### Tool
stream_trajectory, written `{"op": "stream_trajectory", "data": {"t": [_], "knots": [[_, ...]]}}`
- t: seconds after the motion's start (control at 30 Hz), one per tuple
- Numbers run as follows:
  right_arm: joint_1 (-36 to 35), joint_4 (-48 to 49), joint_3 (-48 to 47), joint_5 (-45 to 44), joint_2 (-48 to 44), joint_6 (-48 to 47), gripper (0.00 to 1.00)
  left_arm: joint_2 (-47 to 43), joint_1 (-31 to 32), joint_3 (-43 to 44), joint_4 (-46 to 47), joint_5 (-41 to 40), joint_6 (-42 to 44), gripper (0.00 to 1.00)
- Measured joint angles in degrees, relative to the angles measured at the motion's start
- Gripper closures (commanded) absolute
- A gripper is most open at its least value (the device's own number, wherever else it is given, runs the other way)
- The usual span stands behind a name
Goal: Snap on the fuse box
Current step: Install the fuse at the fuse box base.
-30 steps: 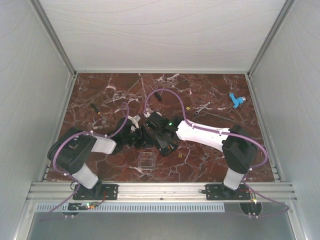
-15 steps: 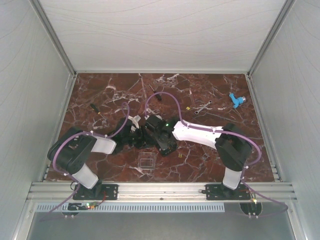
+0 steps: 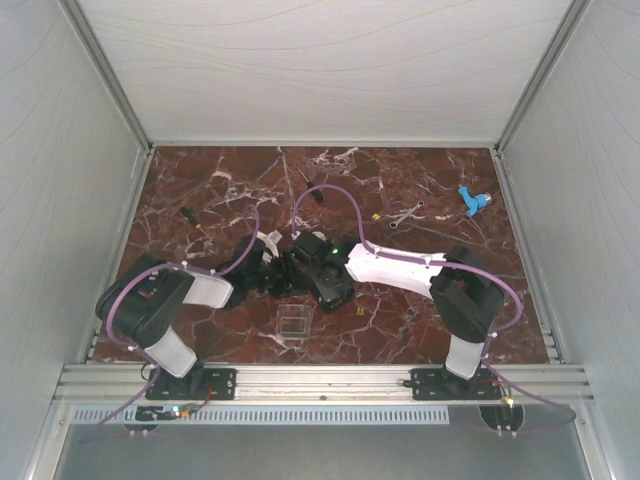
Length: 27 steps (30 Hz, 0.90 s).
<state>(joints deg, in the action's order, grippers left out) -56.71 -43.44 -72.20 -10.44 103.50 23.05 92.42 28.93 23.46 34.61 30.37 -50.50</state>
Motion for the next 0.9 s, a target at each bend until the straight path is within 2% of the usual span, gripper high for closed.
{"op": "stream_trajectory", "data": {"t": [0.57, 0.8, 0.9], "knots": [[0.5, 3.6, 4.6, 1.5, -1.7, 0.8, 1.0, 1.0, 0.0, 0.0, 0.6, 0.0, 0.0, 0.63], [0.3, 3.2, 3.4, 1.0, -2.2, 0.7, 1.0, 1.2, 0.0, 0.0, 1.0, 0.0, 0.0, 0.62], [-0.6, 2.8, 2.8, 0.1, -2.5, 0.7, 0.89, 1.2, 0.0, 0.0, 1.0, 0.0, 0.0, 0.61]]}}
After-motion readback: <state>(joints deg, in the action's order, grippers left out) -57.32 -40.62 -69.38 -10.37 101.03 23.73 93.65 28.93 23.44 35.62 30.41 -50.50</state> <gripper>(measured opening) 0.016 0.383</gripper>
